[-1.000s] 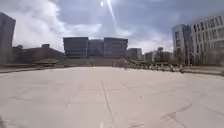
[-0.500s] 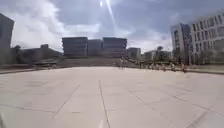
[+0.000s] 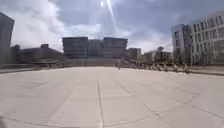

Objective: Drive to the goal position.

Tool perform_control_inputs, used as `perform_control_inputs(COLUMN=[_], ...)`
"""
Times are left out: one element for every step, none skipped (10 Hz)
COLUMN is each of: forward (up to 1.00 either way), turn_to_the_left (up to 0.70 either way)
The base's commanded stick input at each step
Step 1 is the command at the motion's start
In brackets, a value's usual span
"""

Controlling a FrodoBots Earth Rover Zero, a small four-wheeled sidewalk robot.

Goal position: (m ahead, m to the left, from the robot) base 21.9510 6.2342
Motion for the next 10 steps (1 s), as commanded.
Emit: perform_control_inputs(forward=[0.7,0.7,0.7,0.7,0.7,0.7,0.7,0.7,0.7,0.7], turn_to_the_left=[0.0,0.0,0.0,0.0,0.0,0.0,0.0,0.0,0.0,0.0])
